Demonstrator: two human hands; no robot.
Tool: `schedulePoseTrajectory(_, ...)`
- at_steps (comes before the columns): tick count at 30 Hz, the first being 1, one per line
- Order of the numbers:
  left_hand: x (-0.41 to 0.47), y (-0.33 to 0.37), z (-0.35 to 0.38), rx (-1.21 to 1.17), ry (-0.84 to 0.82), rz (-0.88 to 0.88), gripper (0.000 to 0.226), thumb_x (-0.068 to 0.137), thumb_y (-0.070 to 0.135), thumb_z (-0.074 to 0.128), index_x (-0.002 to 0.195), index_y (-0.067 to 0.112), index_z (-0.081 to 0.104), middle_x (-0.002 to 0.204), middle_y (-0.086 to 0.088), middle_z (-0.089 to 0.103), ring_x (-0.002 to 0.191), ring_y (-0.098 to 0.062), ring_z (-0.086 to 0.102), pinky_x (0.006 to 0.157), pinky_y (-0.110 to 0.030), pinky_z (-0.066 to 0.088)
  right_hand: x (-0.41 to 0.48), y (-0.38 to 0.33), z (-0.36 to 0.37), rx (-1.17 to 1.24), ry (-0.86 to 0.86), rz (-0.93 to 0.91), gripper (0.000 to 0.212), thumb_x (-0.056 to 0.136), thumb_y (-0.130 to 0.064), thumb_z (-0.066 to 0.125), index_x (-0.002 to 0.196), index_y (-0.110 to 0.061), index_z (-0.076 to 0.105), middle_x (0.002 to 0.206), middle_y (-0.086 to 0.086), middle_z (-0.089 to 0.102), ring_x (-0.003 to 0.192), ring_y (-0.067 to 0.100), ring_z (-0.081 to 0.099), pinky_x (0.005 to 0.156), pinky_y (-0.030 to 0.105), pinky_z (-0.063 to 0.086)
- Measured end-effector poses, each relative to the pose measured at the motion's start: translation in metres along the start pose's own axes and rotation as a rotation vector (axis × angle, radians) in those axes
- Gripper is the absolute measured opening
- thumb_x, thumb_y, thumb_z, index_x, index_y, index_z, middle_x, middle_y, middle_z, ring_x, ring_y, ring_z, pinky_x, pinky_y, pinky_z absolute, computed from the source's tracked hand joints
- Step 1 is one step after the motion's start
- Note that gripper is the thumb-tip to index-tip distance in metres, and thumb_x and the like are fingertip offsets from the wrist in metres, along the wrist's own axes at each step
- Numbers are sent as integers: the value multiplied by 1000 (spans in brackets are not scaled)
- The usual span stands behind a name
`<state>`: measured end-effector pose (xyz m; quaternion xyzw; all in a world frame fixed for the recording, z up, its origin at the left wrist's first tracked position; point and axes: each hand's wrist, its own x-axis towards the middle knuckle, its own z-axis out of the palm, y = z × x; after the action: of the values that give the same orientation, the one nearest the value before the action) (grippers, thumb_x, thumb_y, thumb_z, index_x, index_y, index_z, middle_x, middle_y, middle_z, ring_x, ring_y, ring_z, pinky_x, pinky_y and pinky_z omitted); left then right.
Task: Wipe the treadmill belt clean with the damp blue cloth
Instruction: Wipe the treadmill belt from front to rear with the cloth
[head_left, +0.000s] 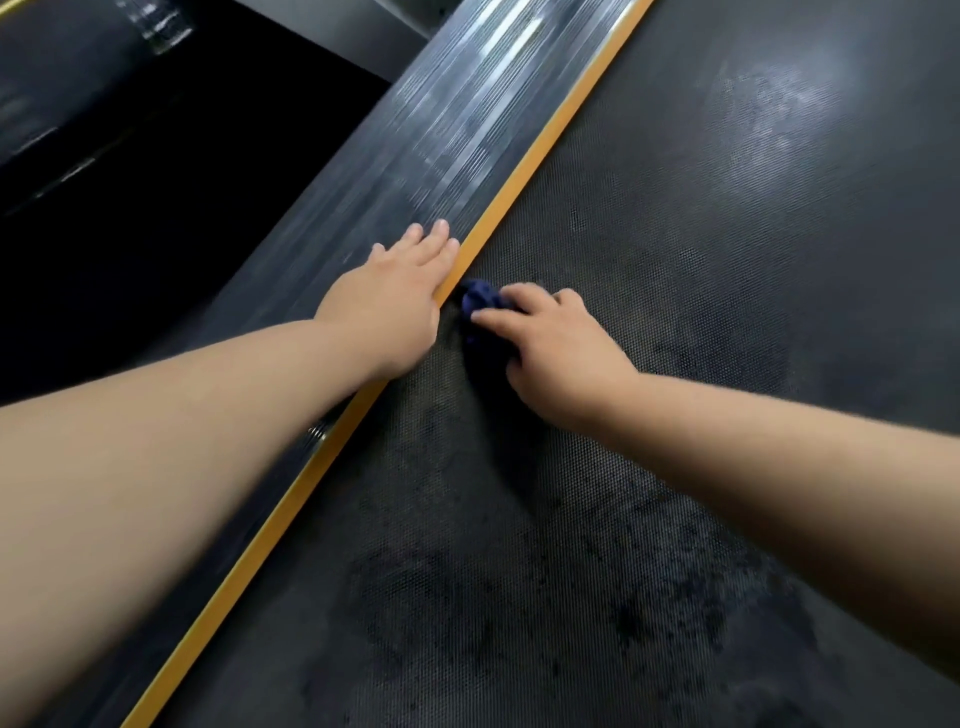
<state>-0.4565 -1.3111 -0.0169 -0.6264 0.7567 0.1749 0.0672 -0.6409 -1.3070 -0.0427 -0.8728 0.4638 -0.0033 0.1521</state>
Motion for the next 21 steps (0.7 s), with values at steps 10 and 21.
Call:
schedulePoseTrajectory(10,0,0,-4,-27,-33,-12,58,99,12,29,152,18,6,160,4,-5,147,-20,0,118,-42,15,44,23,-17,1,71,281,50,83,-44,58,125,-17,52,128,13,40,114,37,40,95,40,40)
schedulePoseTrajectory(21,1,-2,-2,1,-34,0,57,99,15,29,152,19,6,159,8,-6,147,-19,0,117,-40,17,51,-10,1,198,160,330,27,86,-29,55,111,-22,62,113,11,51,100,36,53,85,36,43)
